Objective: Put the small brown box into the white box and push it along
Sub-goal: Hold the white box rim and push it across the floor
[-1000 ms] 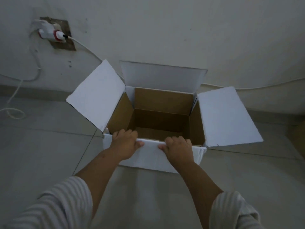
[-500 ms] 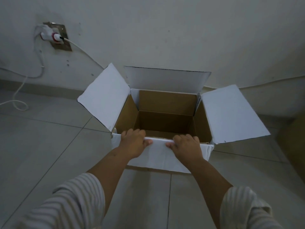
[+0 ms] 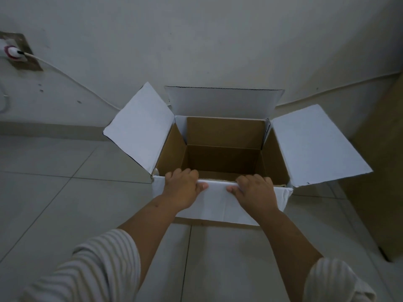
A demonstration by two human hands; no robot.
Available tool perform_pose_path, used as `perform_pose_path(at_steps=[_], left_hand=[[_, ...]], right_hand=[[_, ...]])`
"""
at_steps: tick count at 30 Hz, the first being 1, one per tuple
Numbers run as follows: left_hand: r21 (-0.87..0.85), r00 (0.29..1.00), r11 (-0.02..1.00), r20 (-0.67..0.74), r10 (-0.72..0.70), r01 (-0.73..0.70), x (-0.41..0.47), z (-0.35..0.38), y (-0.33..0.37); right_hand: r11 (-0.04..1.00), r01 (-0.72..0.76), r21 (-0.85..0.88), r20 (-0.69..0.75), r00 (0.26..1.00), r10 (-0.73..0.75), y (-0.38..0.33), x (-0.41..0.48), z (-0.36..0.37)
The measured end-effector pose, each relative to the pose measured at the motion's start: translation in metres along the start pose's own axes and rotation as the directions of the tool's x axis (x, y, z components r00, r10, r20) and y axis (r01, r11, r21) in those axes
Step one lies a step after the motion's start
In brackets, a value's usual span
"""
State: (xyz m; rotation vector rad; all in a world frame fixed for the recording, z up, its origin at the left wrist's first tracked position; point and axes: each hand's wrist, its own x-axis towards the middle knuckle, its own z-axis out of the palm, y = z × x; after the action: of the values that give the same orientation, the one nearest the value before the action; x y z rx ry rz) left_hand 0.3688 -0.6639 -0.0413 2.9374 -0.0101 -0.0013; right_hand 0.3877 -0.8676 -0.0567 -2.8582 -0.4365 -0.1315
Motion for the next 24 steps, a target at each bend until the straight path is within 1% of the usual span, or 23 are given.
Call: perform_pose_path(at_steps=[8, 12, 15, 20, 24], left_hand=[[0.004, 1.000, 1.000, 0.020, 0.020, -0.020, 0.034, 0.012, 0.068], [-0.001, 0.999, 1.000, 0.031, 0.025, -0.025, 0.046, 0.016, 0.096], [0.008, 0.999, 1.000, 0.038, 0.020, -0.020, 0.054, 0.019, 0.115], [-0.007, 0.998, 1.000, 0.062, -0.014, 0.014, 0.061, 0.017, 0.127], [-0.011, 0.993, 1.000, 0.116, -0.021, 0.022, 0.057, 0.015, 0.126]], right_hand=[[0.999, -0.040, 0.015, -0.016, 0.999, 0.040, 0.072, 0.007, -0.016], [0.999, -0.037, 0.019, -0.025, 0.999, 0.038, 0.102, 0.009, -0.024], [0.999, -0.041, 0.023, -0.007, 0.999, 0.041, 0.122, 0.011, -0.029], [0.999, -0.030, 0.018, 0.040, 0.999, 0.029, 0.133, 0.021, -0.035], [0.999, -0.041, 0.014, 0.100, 0.994, 0.040, 0.129, 0.019, -0.040]])
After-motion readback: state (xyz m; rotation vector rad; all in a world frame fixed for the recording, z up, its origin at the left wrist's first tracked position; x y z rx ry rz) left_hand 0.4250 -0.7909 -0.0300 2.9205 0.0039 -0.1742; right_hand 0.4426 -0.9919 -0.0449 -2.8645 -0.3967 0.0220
